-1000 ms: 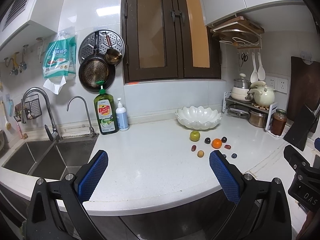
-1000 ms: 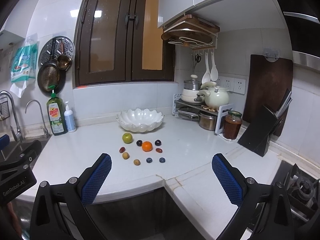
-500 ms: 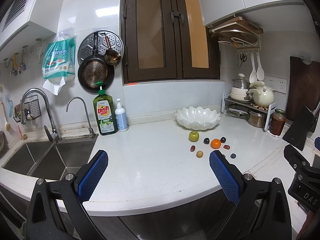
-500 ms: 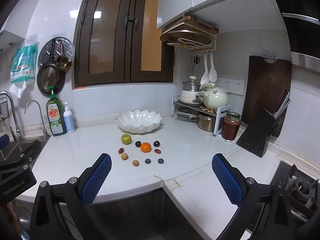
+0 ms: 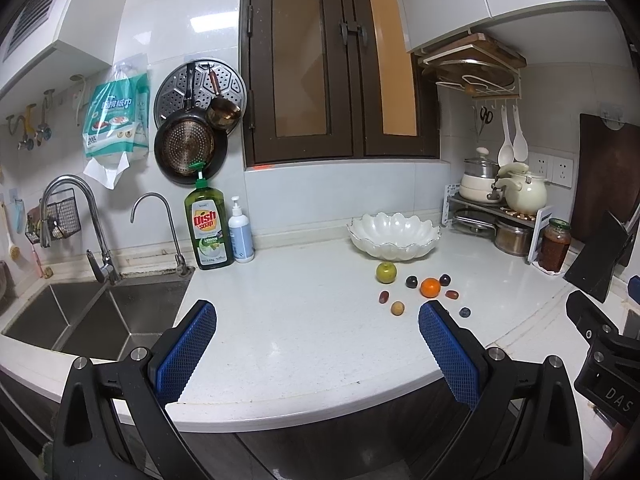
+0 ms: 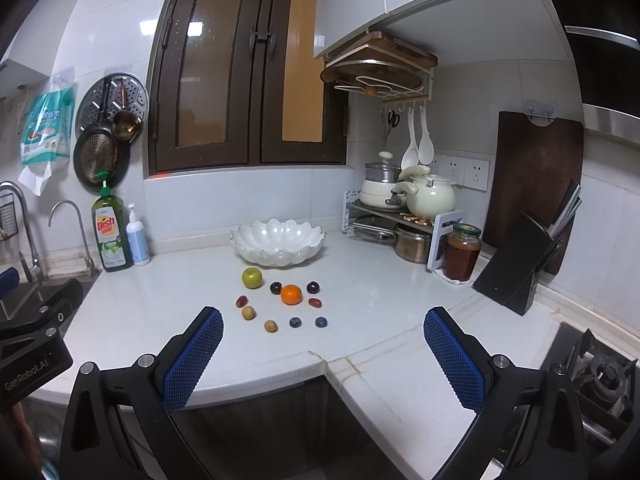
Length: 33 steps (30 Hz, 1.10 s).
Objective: Organize fruits
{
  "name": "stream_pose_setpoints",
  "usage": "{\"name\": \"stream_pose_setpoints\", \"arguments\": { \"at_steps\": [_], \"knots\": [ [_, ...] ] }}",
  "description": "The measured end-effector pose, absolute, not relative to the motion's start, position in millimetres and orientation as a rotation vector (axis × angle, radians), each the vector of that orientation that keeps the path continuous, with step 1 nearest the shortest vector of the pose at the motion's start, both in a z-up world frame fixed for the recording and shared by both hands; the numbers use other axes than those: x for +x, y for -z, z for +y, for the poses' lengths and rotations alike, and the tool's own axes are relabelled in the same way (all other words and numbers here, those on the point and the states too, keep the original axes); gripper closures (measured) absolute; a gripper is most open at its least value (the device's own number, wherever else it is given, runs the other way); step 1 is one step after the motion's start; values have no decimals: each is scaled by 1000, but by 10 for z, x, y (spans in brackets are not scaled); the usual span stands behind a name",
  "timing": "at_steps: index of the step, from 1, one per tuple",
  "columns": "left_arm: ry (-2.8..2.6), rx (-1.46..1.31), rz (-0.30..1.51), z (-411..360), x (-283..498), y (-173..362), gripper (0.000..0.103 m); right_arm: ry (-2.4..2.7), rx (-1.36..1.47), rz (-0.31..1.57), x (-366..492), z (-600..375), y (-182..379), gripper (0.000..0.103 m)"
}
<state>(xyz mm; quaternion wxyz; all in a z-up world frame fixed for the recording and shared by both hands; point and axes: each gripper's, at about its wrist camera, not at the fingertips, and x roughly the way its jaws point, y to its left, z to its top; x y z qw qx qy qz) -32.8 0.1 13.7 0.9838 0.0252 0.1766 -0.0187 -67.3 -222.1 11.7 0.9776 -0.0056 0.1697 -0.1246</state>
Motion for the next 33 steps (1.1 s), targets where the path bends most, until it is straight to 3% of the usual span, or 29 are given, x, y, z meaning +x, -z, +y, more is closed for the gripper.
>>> {"name": "stream_pose_setpoints", "arguments": {
  "at_steps": [33],
  "knots": [
    [79, 75, 431, -328, 60, 116, 0, 226, 9, 434, -255, -2529, 122, 1]
  ]
}}
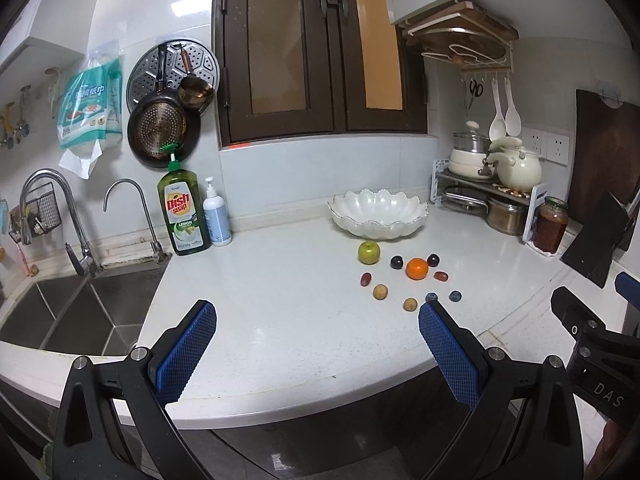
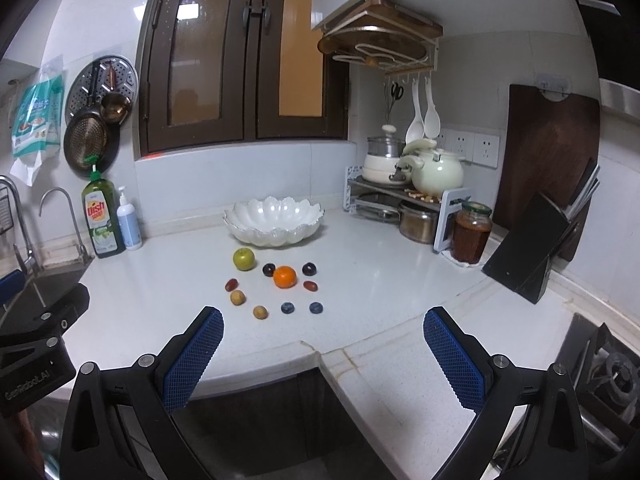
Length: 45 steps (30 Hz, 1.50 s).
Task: Organize fruits
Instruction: 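Move both tools forward and down toward the fruit cluster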
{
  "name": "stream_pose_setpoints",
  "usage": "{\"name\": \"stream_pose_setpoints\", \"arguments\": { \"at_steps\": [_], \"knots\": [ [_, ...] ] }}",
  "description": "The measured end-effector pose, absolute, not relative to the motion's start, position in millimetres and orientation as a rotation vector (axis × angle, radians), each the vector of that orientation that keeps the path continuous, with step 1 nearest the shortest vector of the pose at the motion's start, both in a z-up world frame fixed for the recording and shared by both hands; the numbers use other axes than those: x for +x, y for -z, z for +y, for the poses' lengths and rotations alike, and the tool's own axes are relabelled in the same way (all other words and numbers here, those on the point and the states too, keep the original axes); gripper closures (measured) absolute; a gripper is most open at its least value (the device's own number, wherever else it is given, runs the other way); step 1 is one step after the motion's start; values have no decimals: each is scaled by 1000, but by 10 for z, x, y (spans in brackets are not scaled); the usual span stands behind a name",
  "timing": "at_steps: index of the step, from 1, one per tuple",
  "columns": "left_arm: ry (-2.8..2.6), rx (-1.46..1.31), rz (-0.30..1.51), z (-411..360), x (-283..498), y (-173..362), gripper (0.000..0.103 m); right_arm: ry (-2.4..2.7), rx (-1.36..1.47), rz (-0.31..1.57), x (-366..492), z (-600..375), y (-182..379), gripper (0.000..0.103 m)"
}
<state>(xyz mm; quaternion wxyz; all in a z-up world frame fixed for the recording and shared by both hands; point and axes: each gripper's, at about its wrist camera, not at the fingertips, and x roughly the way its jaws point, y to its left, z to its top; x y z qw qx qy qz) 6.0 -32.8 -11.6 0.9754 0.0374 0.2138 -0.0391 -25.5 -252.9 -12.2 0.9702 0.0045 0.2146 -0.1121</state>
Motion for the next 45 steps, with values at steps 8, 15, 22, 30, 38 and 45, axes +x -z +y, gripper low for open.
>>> {"name": "stream_pose_setpoints", "arguments": {
  "at_steps": [8, 15, 22, 30, 38, 45],
  "knots": [
    [95, 73, 450, -464, 171, 187, 4, 211, 21, 465, -96, -2643, 195, 6],
    [125, 76, 473, -578, 485, 246, 13, 216, 36, 495, 160, -2717, 268, 14],
    [182, 90, 523, -741, 1007, 400, 13, 241, 35, 541, 638, -2814, 403, 19],
    [253, 127, 591, -958, 1540, 612, 18, 241, 76, 638, 1216, -2904, 638, 29],
    [336, 163, 632, -1128, 1945, 733, 20, 292, 70, 694, 1610, -2920, 765, 30],
    [410, 189, 682, -1231, 2175, 880, 23, 326, 73, 747, 1806, -2944, 889, 35]
  ]
}}
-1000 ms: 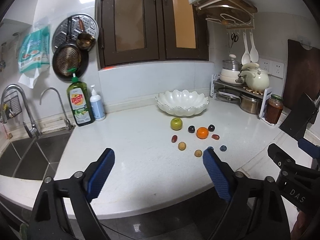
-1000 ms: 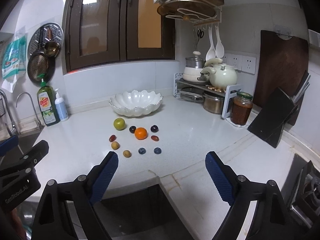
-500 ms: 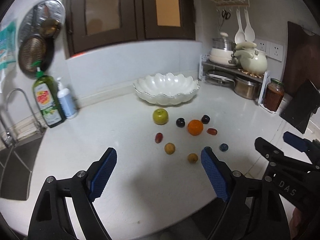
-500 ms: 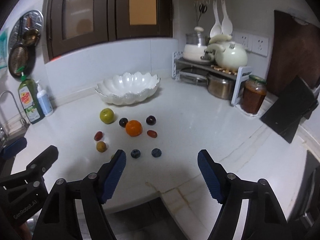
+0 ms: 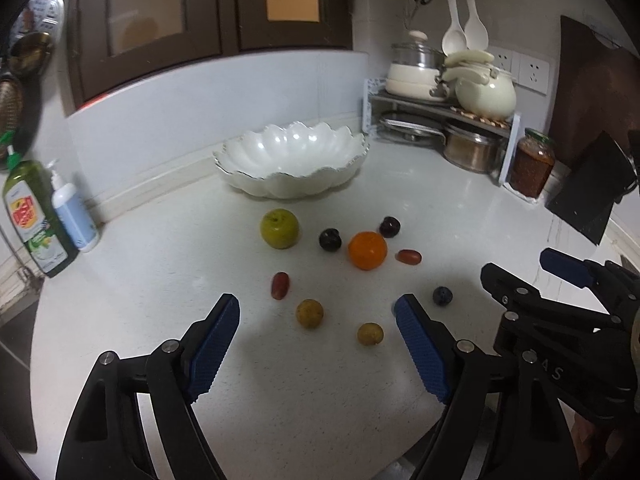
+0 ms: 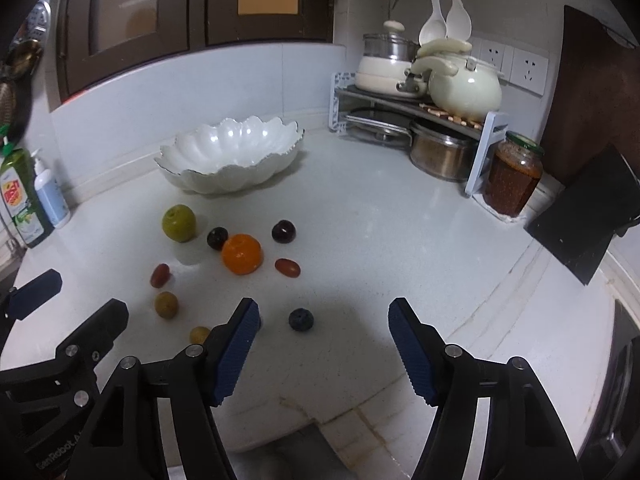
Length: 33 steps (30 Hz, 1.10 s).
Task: Organize fruits
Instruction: 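Move both tools forward and down toward the fruit cluster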
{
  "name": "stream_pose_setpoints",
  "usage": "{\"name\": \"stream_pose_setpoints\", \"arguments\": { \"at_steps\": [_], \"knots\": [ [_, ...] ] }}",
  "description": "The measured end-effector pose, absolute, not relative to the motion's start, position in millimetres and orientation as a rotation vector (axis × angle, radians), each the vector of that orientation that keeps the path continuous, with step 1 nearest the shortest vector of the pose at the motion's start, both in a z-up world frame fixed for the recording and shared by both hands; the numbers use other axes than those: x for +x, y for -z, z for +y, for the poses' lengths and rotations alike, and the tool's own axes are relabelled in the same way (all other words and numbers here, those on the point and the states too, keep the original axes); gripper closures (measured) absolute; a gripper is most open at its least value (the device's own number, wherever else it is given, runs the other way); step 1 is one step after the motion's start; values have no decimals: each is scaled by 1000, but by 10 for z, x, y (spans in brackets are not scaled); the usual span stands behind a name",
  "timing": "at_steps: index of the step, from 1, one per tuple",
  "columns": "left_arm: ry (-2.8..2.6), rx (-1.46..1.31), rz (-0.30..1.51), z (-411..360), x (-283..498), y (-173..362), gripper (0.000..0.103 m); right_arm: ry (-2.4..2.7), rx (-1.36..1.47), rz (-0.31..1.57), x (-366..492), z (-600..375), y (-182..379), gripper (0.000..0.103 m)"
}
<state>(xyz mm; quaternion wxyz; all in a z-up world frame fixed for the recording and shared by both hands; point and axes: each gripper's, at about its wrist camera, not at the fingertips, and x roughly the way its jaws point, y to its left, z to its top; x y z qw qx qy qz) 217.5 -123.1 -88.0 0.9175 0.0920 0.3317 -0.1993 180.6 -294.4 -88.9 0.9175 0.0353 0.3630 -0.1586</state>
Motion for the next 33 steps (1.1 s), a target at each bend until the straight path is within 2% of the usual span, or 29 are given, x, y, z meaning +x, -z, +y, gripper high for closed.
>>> {"name": "stream_pose_setpoints", "arguments": {
  "at_steps": [4, 6, 13, 17, 20, 24, 29, 33],
  "knots": [
    [440, 210, 711, -1296, 2210, 983, 24, 334, 67, 776, 1883, -2974, 970, 35],
    [451, 220, 731, -1330, 2229, 1032, 27, 328, 59, 793, 1916, -2987, 1008, 40],
    [461, 222, 785, -1463, 2290, 1215, 34, 280, 32, 830, 2048, -3070, 1109, 40],
    [460, 229, 820, -1548, 2305, 1311, 40, 225, 14, 867, 2142, -3114, 1197, 49],
    [457, 233, 838, -1601, 2300, 1379, 40, 187, 12, 891, 2189, -3149, 1271, 50],
    [448, 253, 846, -1670, 2293, 1434, 45, 135, -8, 924, 2258, -3164, 1363, 56],
    [436, 254, 863, -1715, 2331, 1494, 55, 97, -5, 941, 2323, -3200, 1442, 56],
    [428, 258, 872, -1762, 2364, 1536, 58, 68, -3, 961, 2370, -3230, 1499, 63]
  ]
}}
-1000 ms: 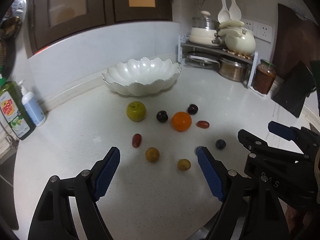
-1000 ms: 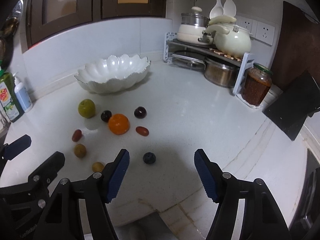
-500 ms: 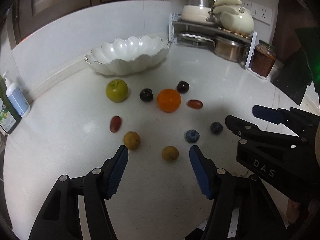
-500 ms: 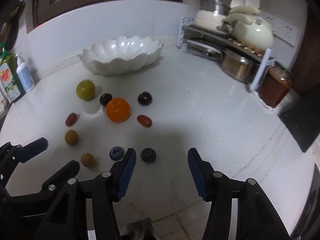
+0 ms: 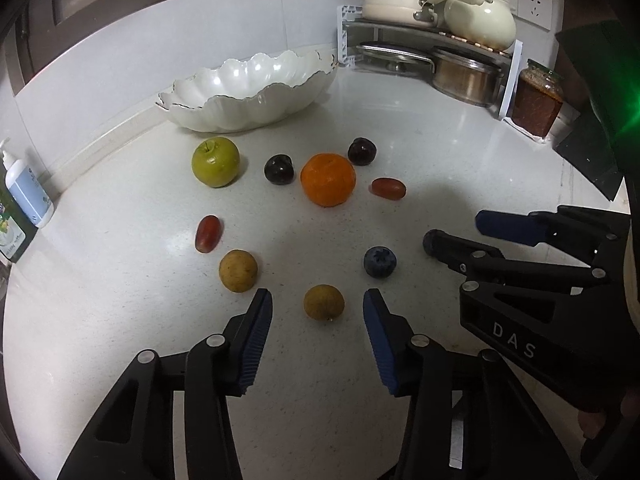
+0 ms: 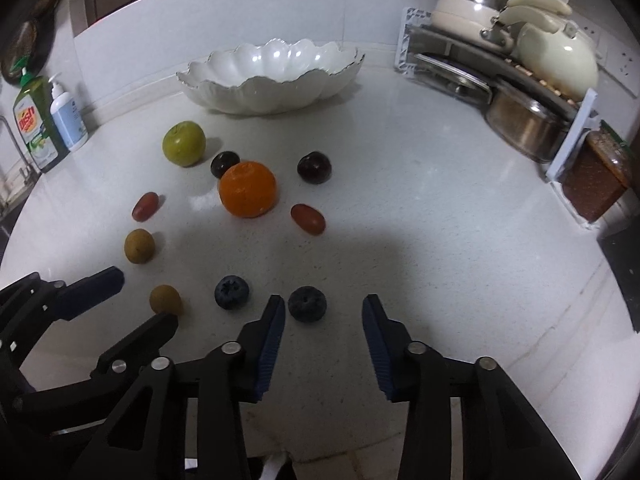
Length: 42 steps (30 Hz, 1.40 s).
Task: Organize fruits
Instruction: 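Move both tools forward and down toward the fruit cluster, then grasp a small brown round fruit with the left tool while the right tool grasps a dark blue berry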
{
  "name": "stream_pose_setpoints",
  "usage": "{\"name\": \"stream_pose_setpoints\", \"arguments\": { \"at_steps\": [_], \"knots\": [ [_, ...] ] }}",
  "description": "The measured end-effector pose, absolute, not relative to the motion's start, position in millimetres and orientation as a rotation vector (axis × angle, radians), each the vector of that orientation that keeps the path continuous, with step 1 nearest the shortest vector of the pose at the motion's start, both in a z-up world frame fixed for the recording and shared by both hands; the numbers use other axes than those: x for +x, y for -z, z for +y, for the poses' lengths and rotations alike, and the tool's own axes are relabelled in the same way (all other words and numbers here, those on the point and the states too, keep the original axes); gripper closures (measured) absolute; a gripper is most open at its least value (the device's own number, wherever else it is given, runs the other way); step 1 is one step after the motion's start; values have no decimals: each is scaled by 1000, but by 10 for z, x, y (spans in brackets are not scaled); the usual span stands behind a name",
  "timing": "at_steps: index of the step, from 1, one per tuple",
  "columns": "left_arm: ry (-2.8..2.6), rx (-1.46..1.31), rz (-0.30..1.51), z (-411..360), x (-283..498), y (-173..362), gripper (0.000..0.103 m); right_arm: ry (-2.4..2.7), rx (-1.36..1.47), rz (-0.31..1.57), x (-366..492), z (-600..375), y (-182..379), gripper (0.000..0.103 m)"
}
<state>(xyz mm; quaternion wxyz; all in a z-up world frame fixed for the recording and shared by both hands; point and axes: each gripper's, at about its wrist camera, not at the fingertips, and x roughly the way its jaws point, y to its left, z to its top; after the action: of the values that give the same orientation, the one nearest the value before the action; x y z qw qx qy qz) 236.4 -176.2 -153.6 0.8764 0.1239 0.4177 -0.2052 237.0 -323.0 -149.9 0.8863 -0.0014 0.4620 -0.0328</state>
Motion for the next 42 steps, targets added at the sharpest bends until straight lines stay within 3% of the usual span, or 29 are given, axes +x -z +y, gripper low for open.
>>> {"name": "stream_pose_setpoints", "arguments": {
  "at_steps": [12, 20, 42],
  "knots": [
    [423, 277, 886, -1823, 2436, 1615, 65, 20, -14, 993, 2474, -3199, 1593, 70],
    [443, 259, 927, -1826, 2509, 1668, 79, 10, -28, 1006, 2519, -3188, 1626, 79],
    [433, 178, 838, -1646, 2610, 1275, 79, 5, -15, 921, 2496, -3060, 1249, 79]
  ]
}}
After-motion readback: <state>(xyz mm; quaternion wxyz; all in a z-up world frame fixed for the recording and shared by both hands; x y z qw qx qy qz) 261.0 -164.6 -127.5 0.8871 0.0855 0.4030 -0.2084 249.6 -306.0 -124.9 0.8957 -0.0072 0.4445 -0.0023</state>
